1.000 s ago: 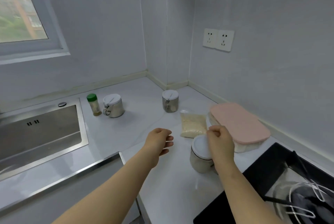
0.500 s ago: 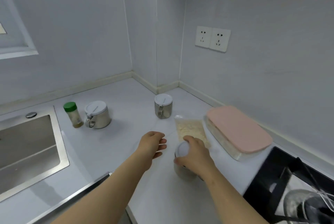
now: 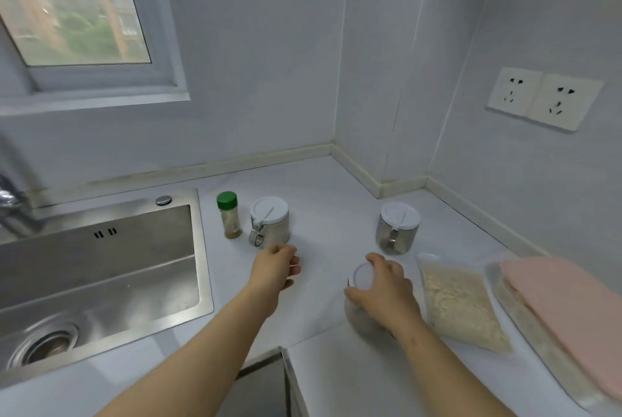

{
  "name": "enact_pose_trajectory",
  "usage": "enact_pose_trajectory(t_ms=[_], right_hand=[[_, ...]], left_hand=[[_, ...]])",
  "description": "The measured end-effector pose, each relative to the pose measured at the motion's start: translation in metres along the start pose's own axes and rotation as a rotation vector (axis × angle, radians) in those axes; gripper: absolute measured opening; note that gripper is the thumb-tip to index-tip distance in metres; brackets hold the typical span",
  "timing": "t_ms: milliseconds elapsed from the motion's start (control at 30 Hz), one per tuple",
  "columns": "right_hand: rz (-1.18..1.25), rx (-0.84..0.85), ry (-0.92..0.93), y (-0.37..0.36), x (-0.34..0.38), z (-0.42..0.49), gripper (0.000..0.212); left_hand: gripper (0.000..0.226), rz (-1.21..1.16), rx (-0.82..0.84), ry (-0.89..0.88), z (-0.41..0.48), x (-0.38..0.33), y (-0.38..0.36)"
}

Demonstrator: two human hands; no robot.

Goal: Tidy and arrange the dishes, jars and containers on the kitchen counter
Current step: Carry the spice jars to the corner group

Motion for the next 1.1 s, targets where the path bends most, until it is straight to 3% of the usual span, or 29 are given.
enact_pose_trajectory(t_ms=[200,467,633,800,933,1100], right_hand=[[-0.009,0.024,0.031,-0.013,0.024,0.025,0.070],[-0.065,0.009,0.024,-0.024,0.043,0.048,0.068],[-0.093,-0.020,0.021,-0.026,0.048,0.056,0.065],[-0.114,-0.033,0.017,-0.028,0.049,0.059,0.065],[-0.124,-0.044,0.017,-0.028,0.049,0.061,0.065],[-0.125,-0.045,0.013,-0.029,0.050,0.061,0.065]], left_hand=[[0.015,-0.006,-0.285,-0.125,0.041,-0.008,0.037],[0.050,0.503,-0.523,-0.353,0.092,-0.044,0.069],[0.068,0.985,-0.376,-0.237,0.127,-0.058,0.079],[0.053,0.892,-0.196,-0.178,0.157,-0.043,0.089],[0.044,0.892,-0.229,-0.253,0.160,-0.041,0.092],[0.031,1.109,-0.241,-0.330,0.165,-0.052,0.092]])
Point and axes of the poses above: each hand's wrist, its own z-axis towards the middle knuckle, its own y-axis out of the back of the hand, x = y × z, the point moved 1 cm from there along z, towards the middle knuckle
